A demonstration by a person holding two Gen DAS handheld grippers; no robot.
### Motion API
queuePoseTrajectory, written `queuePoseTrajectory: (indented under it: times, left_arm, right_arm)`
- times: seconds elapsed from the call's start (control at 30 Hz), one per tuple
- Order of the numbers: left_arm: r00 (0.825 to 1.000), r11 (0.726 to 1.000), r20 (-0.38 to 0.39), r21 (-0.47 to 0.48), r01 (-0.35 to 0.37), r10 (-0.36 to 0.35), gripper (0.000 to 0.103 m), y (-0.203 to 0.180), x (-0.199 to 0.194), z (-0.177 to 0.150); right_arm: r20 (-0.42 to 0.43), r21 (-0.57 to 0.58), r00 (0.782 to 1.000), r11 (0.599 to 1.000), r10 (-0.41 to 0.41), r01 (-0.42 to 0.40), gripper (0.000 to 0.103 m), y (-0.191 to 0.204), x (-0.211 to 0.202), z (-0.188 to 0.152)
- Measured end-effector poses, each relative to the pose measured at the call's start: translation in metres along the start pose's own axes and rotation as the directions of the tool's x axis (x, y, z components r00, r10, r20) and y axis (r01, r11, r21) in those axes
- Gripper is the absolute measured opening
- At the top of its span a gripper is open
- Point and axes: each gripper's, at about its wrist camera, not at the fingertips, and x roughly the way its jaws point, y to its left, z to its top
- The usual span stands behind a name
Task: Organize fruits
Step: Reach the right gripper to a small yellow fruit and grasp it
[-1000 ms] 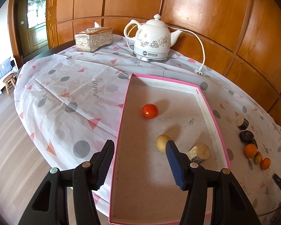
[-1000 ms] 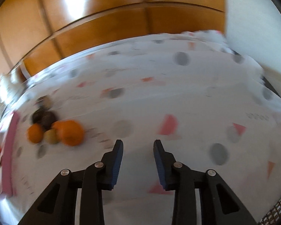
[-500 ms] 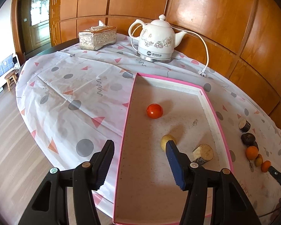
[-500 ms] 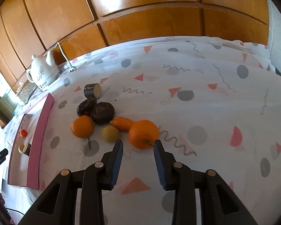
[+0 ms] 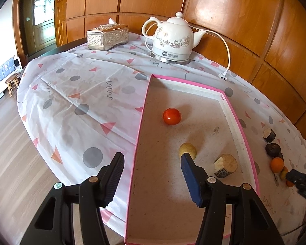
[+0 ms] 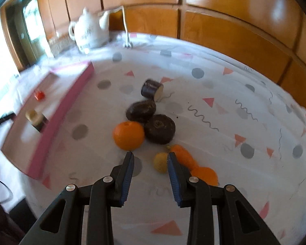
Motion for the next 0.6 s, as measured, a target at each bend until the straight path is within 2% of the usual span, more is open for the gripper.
queuePoseTrajectory:
  times: [0.1, 0.2, 0.4, 0.6]
  left_arm:
    - [1.0, 1.0, -0.002, -0.011, -0.001, 0.001, 0.059, 0.004, 0.001, 0.001]
    - [1.0, 0.999, -0.005, -0.048, -0.009, 0.009, 0.059, 0.012, 0.002, 0.003]
    - [0.998, 0.993, 0.043, -0.105, -0.048, 0.052, 0.063, 0.03, -0.008, 0.011]
    - [0.998, 0.987, 0.014, -0.15, -0.061, 0.064, 0.065, 0.043, -0.003, 0.009]
  right_arm:
    - [-0.02, -0.032, 0.998, 0.998, -0.052, 0.051, 0.034, 0.004, 0.015, 0.0]
    - [-0.011, -0.025, 0.995, 0.994, -0.103, 0.103, 0.023, 0.003, 0.017, -0.001]
    - [0.001, 0.005, 0.995, 0.995, -0.102, 0.102, 0.023, -0.006, 0.018, -0.002]
    - [0.011, 0.033, 0.993, 0.992, -0.12, 0.12, 0.021, -0.002, 0.014, -0.002]
